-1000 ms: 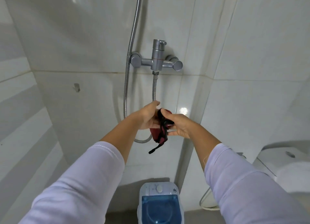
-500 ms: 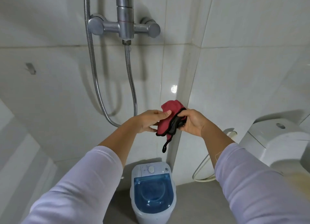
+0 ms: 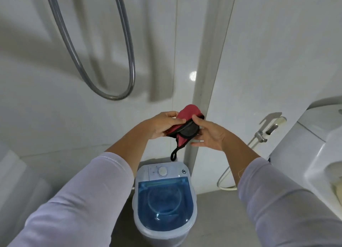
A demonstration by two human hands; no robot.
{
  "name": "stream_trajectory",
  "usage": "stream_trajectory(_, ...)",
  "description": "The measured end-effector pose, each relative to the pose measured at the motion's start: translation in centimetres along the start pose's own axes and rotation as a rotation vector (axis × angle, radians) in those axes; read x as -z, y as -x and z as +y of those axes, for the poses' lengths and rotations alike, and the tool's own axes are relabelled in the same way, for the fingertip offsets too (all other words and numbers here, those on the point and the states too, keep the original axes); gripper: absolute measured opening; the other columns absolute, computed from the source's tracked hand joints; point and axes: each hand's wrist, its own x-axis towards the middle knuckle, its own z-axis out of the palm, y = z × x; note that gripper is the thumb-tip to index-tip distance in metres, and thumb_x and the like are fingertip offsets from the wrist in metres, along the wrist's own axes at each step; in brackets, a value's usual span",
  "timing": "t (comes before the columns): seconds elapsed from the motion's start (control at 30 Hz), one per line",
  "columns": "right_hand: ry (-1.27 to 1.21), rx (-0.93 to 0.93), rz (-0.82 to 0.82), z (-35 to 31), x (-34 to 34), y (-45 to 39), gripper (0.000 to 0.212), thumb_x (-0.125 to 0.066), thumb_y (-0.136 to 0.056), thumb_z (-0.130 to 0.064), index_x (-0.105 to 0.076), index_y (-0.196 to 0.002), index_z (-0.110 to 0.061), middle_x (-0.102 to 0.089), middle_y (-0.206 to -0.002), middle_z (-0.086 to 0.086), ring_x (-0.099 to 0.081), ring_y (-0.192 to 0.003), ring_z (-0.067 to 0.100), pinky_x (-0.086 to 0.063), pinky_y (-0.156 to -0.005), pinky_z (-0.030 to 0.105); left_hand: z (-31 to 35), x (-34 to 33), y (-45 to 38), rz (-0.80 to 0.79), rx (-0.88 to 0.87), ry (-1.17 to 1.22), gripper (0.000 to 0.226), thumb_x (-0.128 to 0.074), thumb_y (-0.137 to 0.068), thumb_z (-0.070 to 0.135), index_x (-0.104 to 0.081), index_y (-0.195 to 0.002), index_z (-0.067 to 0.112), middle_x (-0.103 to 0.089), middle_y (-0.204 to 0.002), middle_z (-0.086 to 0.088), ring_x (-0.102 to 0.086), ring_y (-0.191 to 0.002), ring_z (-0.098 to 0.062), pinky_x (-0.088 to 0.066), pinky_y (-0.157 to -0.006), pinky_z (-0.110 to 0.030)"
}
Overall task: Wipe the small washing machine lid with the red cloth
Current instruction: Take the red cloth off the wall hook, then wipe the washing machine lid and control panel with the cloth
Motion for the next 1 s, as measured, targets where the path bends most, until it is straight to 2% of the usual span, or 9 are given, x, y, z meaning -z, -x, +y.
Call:
stream_trajectory(0.1,-0.027,0.037,0.084,4.7,0.5,-3.4,0.054,-0.065,-0.085,-0.033,-0.050,-0.133,-0.011,-0.059,-0.131,0.011,-0.056,-0.120,0.027,-0.050,-0.093,0.039,-4.4,-0.4,-2.4,-0.025,0.007,-0.028,0.011,-0.061,-0.091,0.019,-0.063,-0.103,0.018,-0.067,-0.110,-0.012,-0.064,-0.105,-0.028,-0.053,-0.094,-0.038)
stream_trajectory(0.27,-0.093,0.125,0.162,11.6,1.0,-7.7,0.040,-0.066,-0.084,-0.019,-0.056,-0.121,-0.008,-0.067,-0.109,0.009,-0.064,-0.094,0.021,-0.051,-0.070,0.031,-12.1,-1.2,-5.1,-0.015,-0.026,-0.039,0.026,-0.058,-0.093,0.010,-0.056,-0.118,0.005,-0.066,-0.096,-0.011,-0.066,-0.081,-0.019,-0.057,-0.074,-0.027)
stream_trajectory(0.4,-0.105,0.175,0.194,16.3,1.5,-9.5,0.040,-0.066,-0.084,-0.018,-0.056,-0.121,-0.007,-0.065,-0.111,0.012,-0.063,-0.094,0.022,-0.051,-0.065,0.032,-17.6,-2.0,-6.1,0.077,-0.098,-0.067,0.033,-0.066,-0.088,0.012,-0.052,-0.118,0.007,-0.066,-0.088,-0.010,-0.066,-0.071,-0.016,-0.056,-0.058,-0.019)
stream_trajectory(0.5,-0.130,0.210,0.173,18.7,1.1,-9.1,0.023,-0.064,-0.086,-0.016,-0.060,-0.107,-0.008,-0.066,-0.103,0.011,-0.064,-0.091,0.023,-0.053,-0.070,0.035,-20.6,-3.1,-5.5,0.159,-0.143,-0.077,0.040,-0.071,-0.084,0.015,-0.053,-0.119,0.004,-0.067,-0.085,-0.011,-0.066,-0.067,-0.016,-0.055,-0.052,-0.017)
stream_trajectory(0.57,-0.166,0.232,0.164,19.8,0.5,-7.9,0.028,-0.064,-0.086,-0.015,-0.058,-0.113,-0.006,-0.066,-0.104,0.012,-0.064,-0.094,0.025,-0.054,-0.071,0.037,-21.9,-3.8,-4.4,0.214,-0.161,-0.106,0.040,-0.073,-0.083,0.018,-0.055,-0.116,0.004,-0.068,-0.090,-0.014,-0.068,-0.070,-0.019,-0.057,-0.058,-0.020)
stream_trajectory(0.63,-0.205,0.255,0.157,20.6,-0.2,-6.5,0.038,-0.063,-0.087,-0.013,-0.055,-0.122,-0.002,-0.065,-0.108,0.015,-0.064,-0.097,0.027,-0.056,-0.075,0.040,-22.5,-4.3,-3.0,0.262,-0.173,-0.151,0.042,-0.075,-0.081,0.026,-0.057,-0.113,0.006,-0.069,-0.102,-0.018,-0.070,-0.083,-0.024,-0.059,-0.077,-0.031)
stream_trajectory(0.73,-0.233,0.311,0.151,21.0,-1.3,-3.6,0.029,-0.058,-0.090,-0.008,-0.054,-0.117,0.001,-0.065,-0.102,0.016,-0.064,-0.090,0.026,-0.053,-0.086,0.044,-22.8,-4.9,-0.3,0.354,-0.201,-0.277,0.045,-0.074,-0.077,0.041,-0.061,-0.109,0.012,-0.069,-0.108,-0.012,-0.067,-0.099,-0.026,-0.052,-0.095,-0.038)
stream_trajectory(0.87,-0.162,0.360,0.310,21.2,-1.3,-0.1,0.037,-0.059,-0.090,-0.006,-0.050,-0.125,0.002,-0.063,-0.110,0.018,-0.064,-0.087,0.027,-0.055,-0.079,0.047,-23.2,-5.6,3.0,0.362,-0.230,-0.325,0.040,-0.072,-0.081,0.035,-0.060,-0.111,0.012,-0.069,-0.111,-0.008,-0.070,-0.094,-0.017,-0.053,-0.094,-0.036)
stream_trajectory(1.0,-0.001,0.336,0.406,21.7,-0.1,1.7,0.044,-0.059,-0.089,-0.006,-0.044,-0.130,-0.002,-0.060,-0.122,0.019,-0.063,-0.095,0.029,-0.055,-0.073,0.045,-24.4,-5.5,5.0,0.396,-0.196,-0.508,0.040,-0.067,-0.082,0.038,-0.057,-0.116,0.019,-0.067,-0.115,-0.003,-0.069,-0.095,-0.011,-0.053,-0.092,-0.029)
